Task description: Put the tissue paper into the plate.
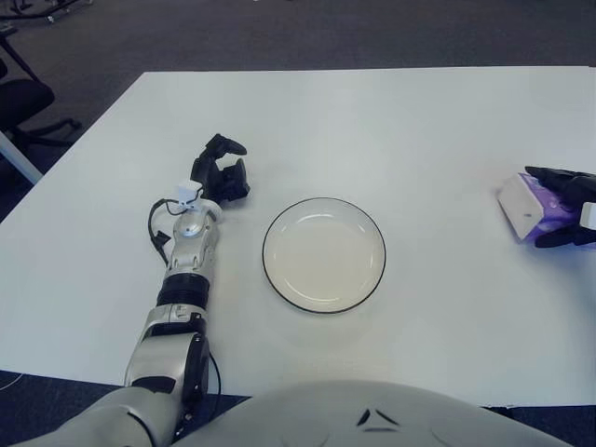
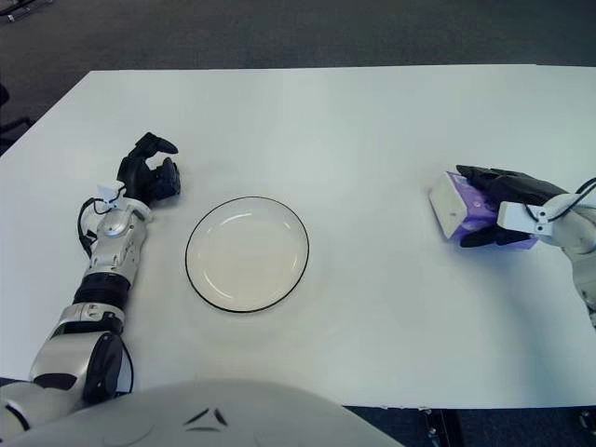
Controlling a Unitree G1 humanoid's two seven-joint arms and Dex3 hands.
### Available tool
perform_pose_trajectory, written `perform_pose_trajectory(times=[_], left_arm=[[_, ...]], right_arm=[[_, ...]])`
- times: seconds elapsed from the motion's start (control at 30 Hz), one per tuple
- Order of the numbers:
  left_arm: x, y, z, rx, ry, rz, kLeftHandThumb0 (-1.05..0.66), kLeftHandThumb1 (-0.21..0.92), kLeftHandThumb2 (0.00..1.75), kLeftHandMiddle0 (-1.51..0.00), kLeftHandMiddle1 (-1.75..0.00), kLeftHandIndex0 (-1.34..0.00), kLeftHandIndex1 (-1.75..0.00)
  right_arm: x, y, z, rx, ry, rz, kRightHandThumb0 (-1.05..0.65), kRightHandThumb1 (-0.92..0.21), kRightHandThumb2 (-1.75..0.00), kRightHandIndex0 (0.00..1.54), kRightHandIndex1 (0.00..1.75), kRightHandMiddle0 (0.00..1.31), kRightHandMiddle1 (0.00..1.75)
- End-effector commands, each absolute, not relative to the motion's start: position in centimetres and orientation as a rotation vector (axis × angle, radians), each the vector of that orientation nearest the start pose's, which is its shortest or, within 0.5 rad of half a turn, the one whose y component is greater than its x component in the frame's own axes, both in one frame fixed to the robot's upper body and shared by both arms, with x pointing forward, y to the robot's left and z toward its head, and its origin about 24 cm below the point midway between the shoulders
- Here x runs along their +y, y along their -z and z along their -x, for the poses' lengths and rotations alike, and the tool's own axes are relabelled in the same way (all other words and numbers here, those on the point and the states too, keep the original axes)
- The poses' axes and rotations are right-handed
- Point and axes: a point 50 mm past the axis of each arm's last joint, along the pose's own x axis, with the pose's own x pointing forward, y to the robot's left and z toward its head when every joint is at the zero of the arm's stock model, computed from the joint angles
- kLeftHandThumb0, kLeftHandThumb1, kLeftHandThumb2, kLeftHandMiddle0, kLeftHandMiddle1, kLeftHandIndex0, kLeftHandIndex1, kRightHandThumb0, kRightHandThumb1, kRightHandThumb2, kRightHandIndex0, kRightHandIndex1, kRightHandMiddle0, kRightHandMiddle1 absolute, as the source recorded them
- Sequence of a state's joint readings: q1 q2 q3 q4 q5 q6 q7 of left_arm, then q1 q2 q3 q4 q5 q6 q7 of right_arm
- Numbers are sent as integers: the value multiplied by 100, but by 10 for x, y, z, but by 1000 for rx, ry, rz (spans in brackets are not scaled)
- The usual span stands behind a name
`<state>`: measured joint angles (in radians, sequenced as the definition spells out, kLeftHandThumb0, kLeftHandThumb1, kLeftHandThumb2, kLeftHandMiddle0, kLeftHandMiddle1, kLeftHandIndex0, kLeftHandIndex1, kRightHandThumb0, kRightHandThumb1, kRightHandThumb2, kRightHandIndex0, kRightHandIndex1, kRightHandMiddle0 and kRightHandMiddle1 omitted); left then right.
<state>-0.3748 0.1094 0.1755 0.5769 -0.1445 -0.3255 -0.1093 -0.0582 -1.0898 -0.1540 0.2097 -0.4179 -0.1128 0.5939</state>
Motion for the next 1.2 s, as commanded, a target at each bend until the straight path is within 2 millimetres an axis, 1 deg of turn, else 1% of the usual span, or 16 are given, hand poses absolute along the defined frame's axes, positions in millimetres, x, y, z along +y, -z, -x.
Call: perform_pose_trajectory(times=[0.0,0.07,0.1,0.13,0.17,0.2,0.27,0.3,0.33,0.37,0.4,0.47,0.57,0.73,0.9,1.17], left_arm=[[193,6,-283,50,-86,101,-46,37,125,-128,-175,-57,-175],[193,5,-283,49,-88,100,-46,37,125,-128,-175,-57,-175],[193,5,-283,49,-89,100,-46,37,125,-128,-175,-57,-175],[193,5,-283,48,-90,100,-46,37,125,-128,-175,-57,-175],[193,5,-283,48,-90,100,-46,37,125,-128,-175,-57,-175],[193,5,-283,46,-90,100,-46,37,125,-128,-175,-57,-175],[193,4,-283,43,-89,101,-46,37,125,-128,-175,-57,-175],[193,4,-282,42,-89,101,-46,37,125,-128,-175,-57,-175],[193,4,-282,41,-89,102,-46,37,125,-128,-175,-57,-175],[193,4,-282,40,-89,102,-46,37,125,-128,-175,-57,-175],[193,4,-282,40,-90,102,-46,37,125,-128,-175,-57,-175],[193,4,-282,40,-91,102,-46,37,125,-128,-175,-57,-175],[193,4,-282,39,-92,102,-46,38,124,-127,-175,-57,-175],[192,4,-281,40,-92,101,-46,38,124,-127,-175,-56,-175],[192,4,-281,40,-89,101,-46,38,124,-126,-175,-56,-175],[191,4,-281,43,-87,94,-46,38,124,-127,-175,-56,-175]], right_arm=[[-366,-124,-242,599,-354,1331,-98,-88,-4,0,0,0,0],[-368,-121,-242,609,-327,1318,-94,-89,-4,0,0,0,0],[-369,-120,-242,610,-315,1317,-90,-89,-6,2,4,0,9],[-369,-120,-242,609,-301,1321,-84,-85,-13,2,19,0,24],[-369,-119,-242,608,-291,1323,-76,-77,-29,3,40,0,43],[-370,-117,-243,598,-273,1337,-73,-72,-37,3,48,0,50],[-371,-111,-245,575,-245,1363,-48,-50,-76,5,107,4,114],[-372,-109,-245,565,-236,1373,-36,-41,-92,7,127,12,136],[-373,-104,-247,549,-217,1385,-31,-38,-97,8,134,16,143],[-374,-100,-248,538,-204,1393,-5,-42,-99,23,146,31,155],[-374,-96,-250,515,-179,1408,4,-44,-100,29,150,37,159],[-374,-92,-252,474,-142,1427,29,-37,-117,47,164,57,168],[-375,-89,-254,421,-98,1440,41,-31,-129,57,171,67,172],[-367,-90,-260,243,10,1435,48,-25,-138,65,174,77,174],[-351,-93,-267,144,18,1382,51,-21,-144,69,175,84,175],[-313,-111,-282,-28,56,1268,51,-19,-146,70,175,92,175]])
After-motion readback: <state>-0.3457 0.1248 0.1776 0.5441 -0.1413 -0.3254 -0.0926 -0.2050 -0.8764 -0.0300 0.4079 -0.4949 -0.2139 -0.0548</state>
